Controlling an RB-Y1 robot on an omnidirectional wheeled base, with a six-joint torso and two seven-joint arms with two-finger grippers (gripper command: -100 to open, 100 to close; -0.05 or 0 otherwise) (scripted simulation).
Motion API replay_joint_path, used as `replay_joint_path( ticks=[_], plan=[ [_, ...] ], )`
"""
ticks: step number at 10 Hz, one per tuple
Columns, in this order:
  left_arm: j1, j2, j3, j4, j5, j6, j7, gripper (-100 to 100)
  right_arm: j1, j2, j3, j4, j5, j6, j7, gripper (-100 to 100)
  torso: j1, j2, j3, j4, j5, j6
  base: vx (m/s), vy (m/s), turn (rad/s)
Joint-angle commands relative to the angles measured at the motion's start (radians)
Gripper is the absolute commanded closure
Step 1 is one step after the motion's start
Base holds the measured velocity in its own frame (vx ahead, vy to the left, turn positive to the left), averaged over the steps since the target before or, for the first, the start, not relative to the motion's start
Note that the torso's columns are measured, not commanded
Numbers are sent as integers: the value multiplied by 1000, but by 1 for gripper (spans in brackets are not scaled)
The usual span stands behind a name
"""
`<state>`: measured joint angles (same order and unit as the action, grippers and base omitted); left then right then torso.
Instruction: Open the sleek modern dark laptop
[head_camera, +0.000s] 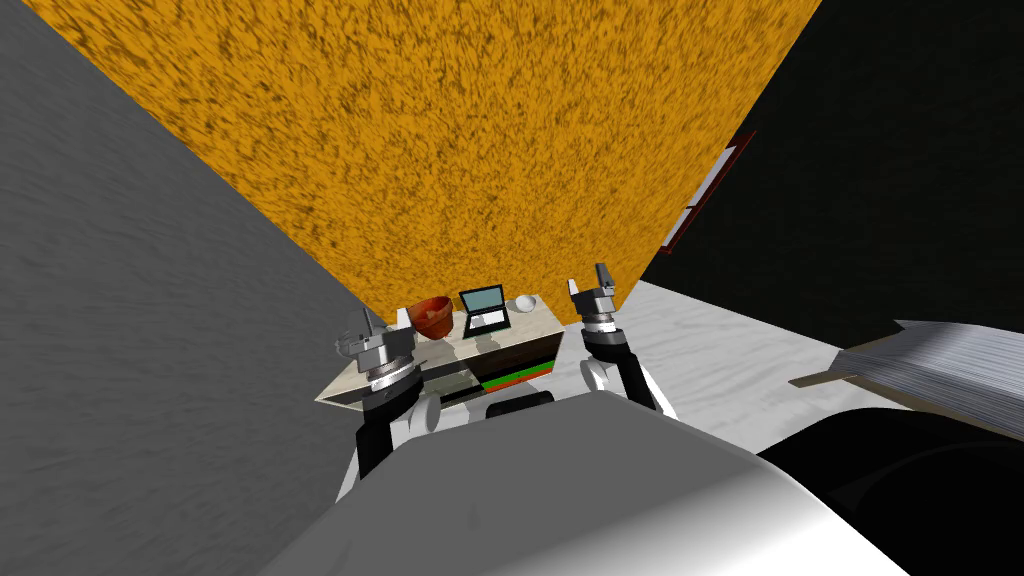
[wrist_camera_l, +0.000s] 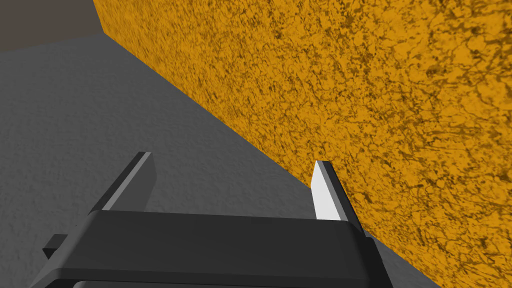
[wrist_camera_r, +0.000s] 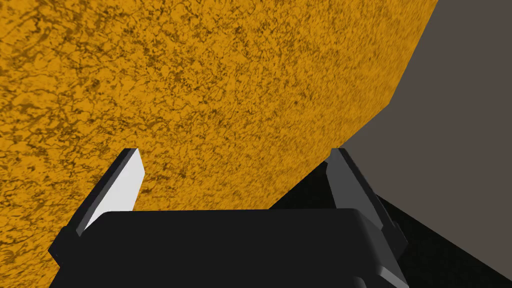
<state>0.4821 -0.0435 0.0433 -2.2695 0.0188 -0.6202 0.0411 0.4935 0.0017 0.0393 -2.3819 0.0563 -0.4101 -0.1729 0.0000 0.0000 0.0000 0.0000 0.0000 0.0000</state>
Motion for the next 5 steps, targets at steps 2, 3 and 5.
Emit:
replay_joint_path(
  ticks=[2, 3, 5],
  plan=[
    [0, 0, 0, 0, 0, 0, 0, 0, 0, 0, 0, 0, 0, 0, 0, 0, 0, 104, -209, 105, 0, 0, 0, 0, 0],
    [0, 0, 0, 0, 0, 0, 0, 0, 0, 0, 0, 0, 0, 0, 0, 0, 0, 175, -351, 176, 0, 0, 0, 0, 0],
    [0, 0, 0, 0, 0, 0, 0, 0, 0, 0, 0, 0, 0, 0, 0, 0, 0, 322, -644, 322, 0, 0, 0, 0, 0]
  ],
)
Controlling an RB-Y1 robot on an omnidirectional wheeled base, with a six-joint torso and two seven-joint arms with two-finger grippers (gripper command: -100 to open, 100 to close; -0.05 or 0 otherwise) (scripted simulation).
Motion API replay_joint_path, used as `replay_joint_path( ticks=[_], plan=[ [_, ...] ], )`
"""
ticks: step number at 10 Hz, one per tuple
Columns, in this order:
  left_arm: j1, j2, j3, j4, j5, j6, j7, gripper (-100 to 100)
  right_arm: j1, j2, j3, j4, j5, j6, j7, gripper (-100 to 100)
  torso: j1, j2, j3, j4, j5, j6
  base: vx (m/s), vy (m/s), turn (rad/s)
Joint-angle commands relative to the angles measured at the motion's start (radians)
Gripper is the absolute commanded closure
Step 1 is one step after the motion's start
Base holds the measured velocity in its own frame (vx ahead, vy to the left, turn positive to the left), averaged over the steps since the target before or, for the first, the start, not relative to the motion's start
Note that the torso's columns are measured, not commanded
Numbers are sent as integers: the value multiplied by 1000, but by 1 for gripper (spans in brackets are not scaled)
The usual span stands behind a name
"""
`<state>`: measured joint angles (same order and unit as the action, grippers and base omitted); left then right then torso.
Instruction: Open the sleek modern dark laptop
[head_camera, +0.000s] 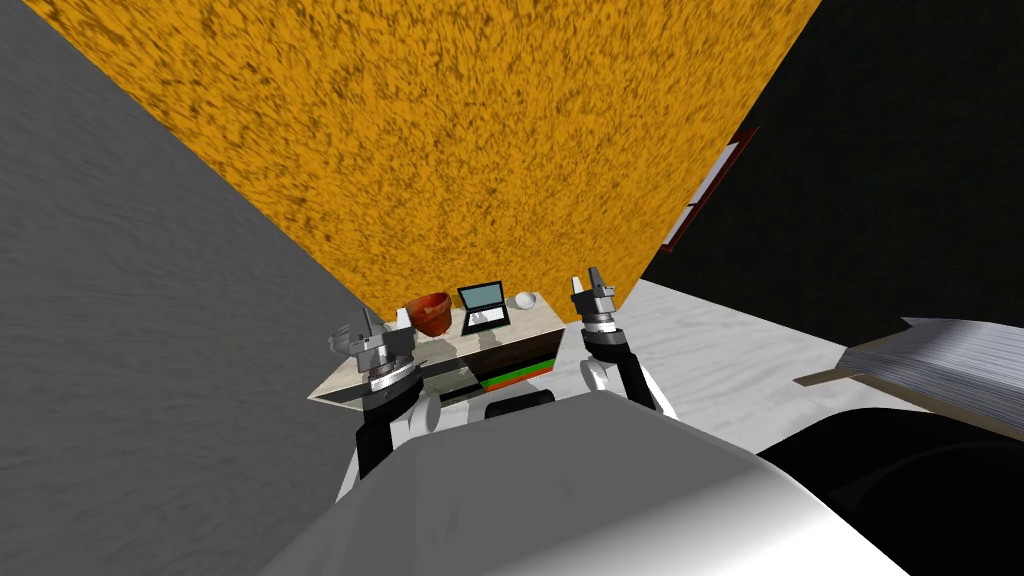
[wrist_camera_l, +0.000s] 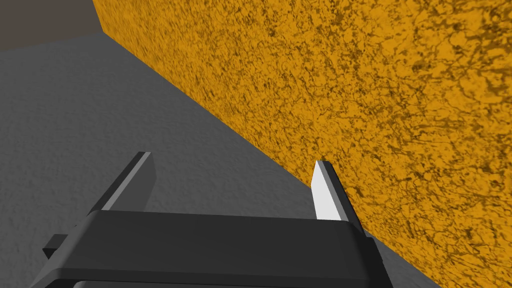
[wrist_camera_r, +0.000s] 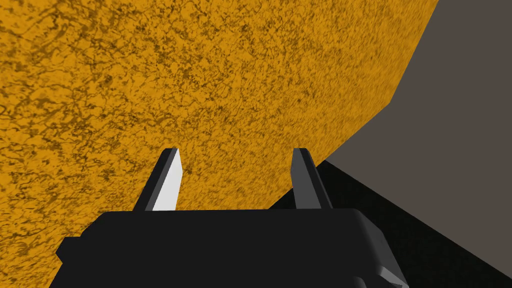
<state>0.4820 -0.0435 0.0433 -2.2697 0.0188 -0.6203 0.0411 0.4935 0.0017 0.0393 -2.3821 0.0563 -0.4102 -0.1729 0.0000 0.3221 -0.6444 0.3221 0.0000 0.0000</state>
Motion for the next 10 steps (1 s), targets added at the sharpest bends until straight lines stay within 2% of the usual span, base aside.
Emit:
replay_joint_path(
  ticks=[1, 4, 5, 7, 10],
  plan=[
    [0, 0, 0, 0, 0, 0, 0, 0, 0, 0, 0, 0, 0, 0, 0, 0, 0, 74, -147, 74, 0, 0, 0, 0, 0],
    [0, 0, 0, 0, 0, 0, 0, 0, 0, 0, 0, 0, 0, 0, 0, 0, 0, 296, -590, 295, 0, 0, 0, 0, 0],
    [-7, 34, 5, 9, -5, 9, 2, -100, 0, 0, 0, 0, 0, 0, 0, 0, 0, 369, -738, 369, 0, 0, 2, 15, -37],
    [-22, 85, 18, 28, -18, 30, 7, -100, 0, 0, 0, 0, 0, 0, 0, 0, 2, 413, -826, 412, 1, 0, -5, 48, -49],
    [-58, 150, 47, 74, -48, 81, 18, -100, 0, 0, 0, 0, 0, 0, 0, 0, 2, 416, -831, 416, 1, 0, -11, 86, -95]
  ],
)
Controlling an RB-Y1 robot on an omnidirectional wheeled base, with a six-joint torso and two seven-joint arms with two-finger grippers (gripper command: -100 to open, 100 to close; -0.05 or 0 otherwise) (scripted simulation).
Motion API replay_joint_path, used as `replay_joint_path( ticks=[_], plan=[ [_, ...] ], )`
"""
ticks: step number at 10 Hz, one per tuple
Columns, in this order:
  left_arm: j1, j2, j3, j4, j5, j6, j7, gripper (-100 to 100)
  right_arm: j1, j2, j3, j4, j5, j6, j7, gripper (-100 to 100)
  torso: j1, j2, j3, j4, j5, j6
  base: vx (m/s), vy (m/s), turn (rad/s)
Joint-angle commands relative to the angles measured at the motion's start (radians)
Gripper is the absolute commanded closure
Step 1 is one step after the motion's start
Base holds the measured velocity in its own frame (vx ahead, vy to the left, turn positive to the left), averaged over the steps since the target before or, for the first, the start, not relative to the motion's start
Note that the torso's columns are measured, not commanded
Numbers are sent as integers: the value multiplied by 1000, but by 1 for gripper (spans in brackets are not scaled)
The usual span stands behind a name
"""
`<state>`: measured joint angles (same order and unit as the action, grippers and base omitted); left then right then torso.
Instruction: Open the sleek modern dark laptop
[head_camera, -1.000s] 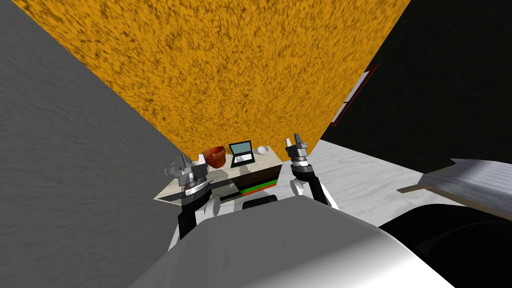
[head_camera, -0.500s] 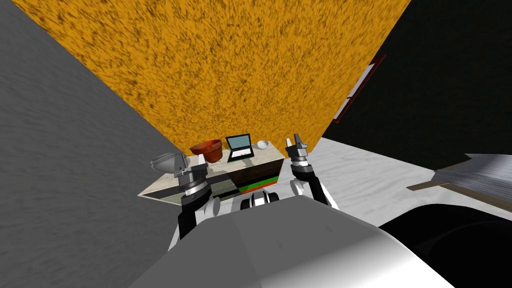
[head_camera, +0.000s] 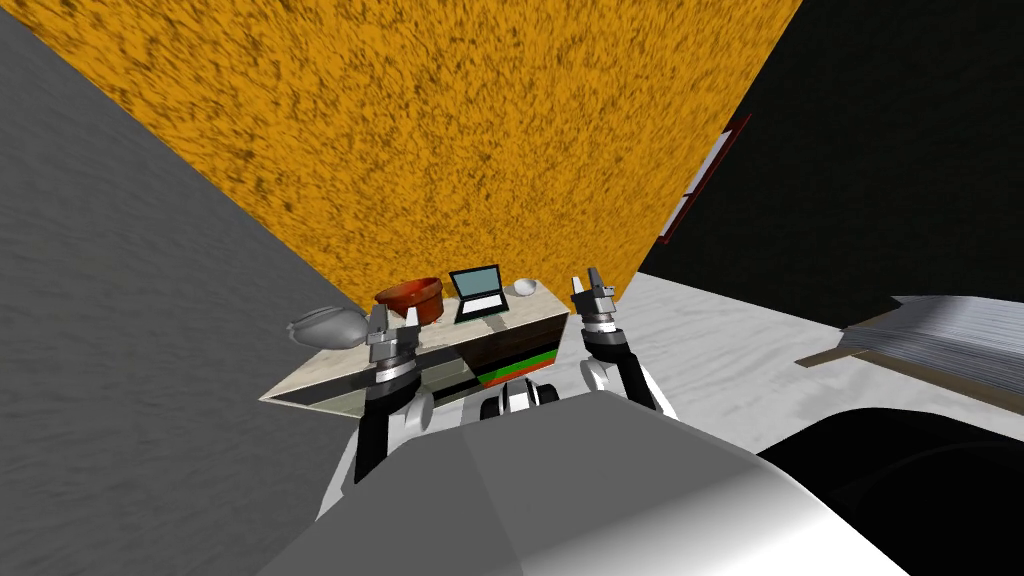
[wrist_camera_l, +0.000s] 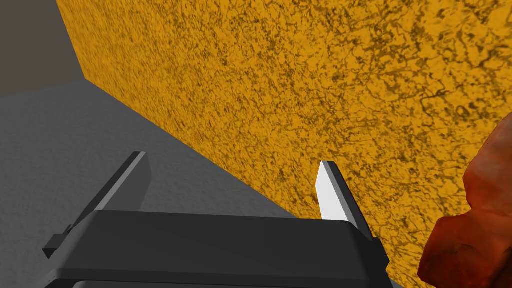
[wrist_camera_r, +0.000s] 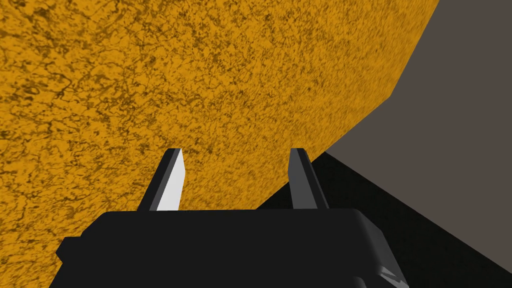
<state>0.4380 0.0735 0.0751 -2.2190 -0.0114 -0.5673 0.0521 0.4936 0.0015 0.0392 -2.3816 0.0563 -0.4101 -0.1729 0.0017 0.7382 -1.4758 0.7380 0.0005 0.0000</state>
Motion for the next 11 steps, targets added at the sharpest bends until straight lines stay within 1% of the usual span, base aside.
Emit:
replay_joint_path(
  ticks=[1, 3, 5, 7, 8, 10, 11],
  plan=[
    [-28, 50, 27, 41, -30, 49, 11, -100, 0, 0, 0, 0, 0, 0, 0, 0, -1, 0, 0, 0, 0, 0, -11, 91, -128],
    [-61, 75, 54, 82, -57, 96, 21, -100, 0, 0, 0, 0, 0, 0, 0, 0, -1, 0, 0, 0, 0, 0, -14, 116, -139],
    [-99, 91, 85, 127, -87, 149, 31, -100, 0, 0, 0, 0, 0, 0, 0, 0, 0, 0, 0, 0, 0, 0, -18, 131, -165],
    [-141, 100, 119, 175, -119, 203, 40, -100, 0, 0, 0, 0, 0, 0, 0, 0, -3, 1, 0, 0, -1, 0, -42, 111, -176],
    [-141, 100, 119, 175, -119, 208, 40, -100, 0, 0, 0, 0, 0, 0, 0, 0, -2, 1, 0, 0, -1, 0, -23, 92, -56],
    [-186, 106, 156, 226, -151, 268, 48, -100, 0, 0, 0, 0, 0, 0, 0, 0, -3, -1, -1, 0, -1, 0, -15, 84, -172],
    [-186, 106, 156, 226, -151, 271, 48, -100, 0, 0, 0, 0, 0, 0, 0, 0, -2, -1, -1, 0, -1, 0, -15, 74, -59]
  ],
)
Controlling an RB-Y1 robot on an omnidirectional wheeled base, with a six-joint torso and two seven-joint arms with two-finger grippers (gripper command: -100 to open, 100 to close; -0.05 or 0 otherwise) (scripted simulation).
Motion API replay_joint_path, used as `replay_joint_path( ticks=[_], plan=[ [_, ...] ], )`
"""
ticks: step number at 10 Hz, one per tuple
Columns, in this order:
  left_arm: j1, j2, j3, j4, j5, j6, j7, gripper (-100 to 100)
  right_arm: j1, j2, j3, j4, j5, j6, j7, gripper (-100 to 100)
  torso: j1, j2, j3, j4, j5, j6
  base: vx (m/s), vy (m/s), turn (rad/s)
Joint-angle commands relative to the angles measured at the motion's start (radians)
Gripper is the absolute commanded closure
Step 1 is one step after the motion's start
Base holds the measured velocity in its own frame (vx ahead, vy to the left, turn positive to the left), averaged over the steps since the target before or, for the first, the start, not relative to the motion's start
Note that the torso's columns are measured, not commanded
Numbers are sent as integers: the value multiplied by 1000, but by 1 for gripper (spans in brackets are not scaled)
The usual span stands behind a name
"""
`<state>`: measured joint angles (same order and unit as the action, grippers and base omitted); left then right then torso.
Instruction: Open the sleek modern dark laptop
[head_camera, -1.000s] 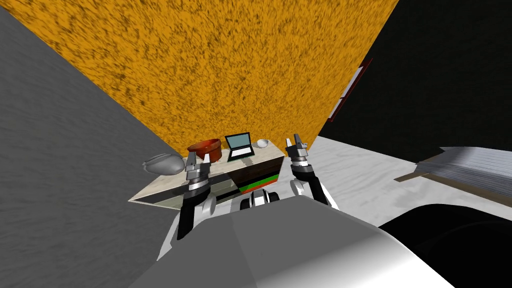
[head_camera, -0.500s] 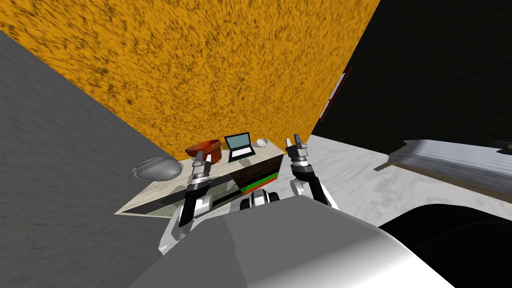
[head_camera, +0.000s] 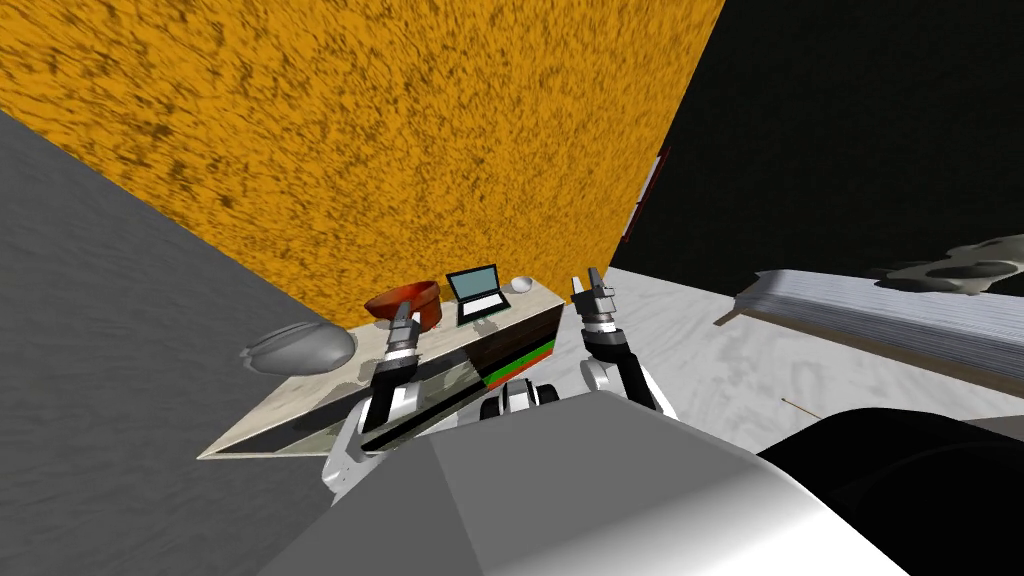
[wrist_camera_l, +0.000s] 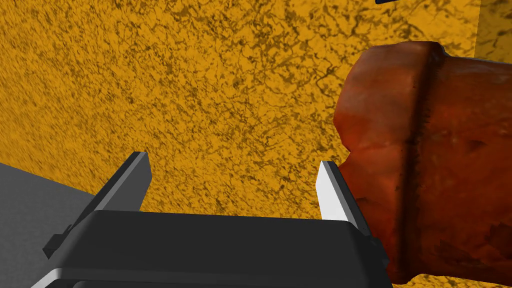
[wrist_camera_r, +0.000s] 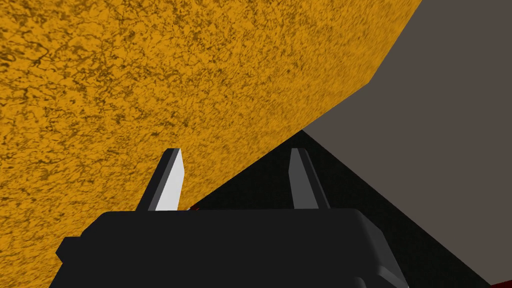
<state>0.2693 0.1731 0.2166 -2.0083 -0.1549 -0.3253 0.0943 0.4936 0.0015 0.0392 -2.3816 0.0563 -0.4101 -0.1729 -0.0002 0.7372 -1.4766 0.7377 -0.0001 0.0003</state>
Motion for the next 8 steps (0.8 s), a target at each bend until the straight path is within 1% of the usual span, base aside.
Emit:
replay_joint_path(
  ticks=[1, 4, 5, 6, 7, 8],
  plan=[
    [-42, 10, 33, 42, -24, 62, 9, -100, 0, 0, 0, 0, 0, 0, 0, 0, 0, 0, 0, 0, 0, -1, -7, 62, -85],
    [-117, 20, 92, 121, -71, 154, 15, -100, 0, 0, 0, 0, 0, 0, 0, 0, 2, 2, 1, 1, 1, 0, -27, 102, -240],
    [-117, 20, 92, 121, -71, 163, 15, -100, 0, 0, 0, 0, 0, 0, 0, 0, 1, 2, 1, 1, 0, 0, -27, 70, -67],
    [-143, 25, 112, 147, -86, 198, 16, -100, 0, 0, 0, 0, 0, 0, 0, 0, -2, 1, 1, 0, 0, -1, -22, 45, -134],
    [-170, 31, 132, 173, -100, 229, 16, -100, 0, 0, 0, 0, 0, 0, 0, 0, -2, -1, -1, 0, -1, 1, -21, 54, -240],
    [-170, 31, 132, 173, -100, 233, 16, -100, 0, 0, 0, 0, 0, 0, 0, 0, 2, -4, -2, -2, 1, 1, -18, 40, -103]
  ],
)
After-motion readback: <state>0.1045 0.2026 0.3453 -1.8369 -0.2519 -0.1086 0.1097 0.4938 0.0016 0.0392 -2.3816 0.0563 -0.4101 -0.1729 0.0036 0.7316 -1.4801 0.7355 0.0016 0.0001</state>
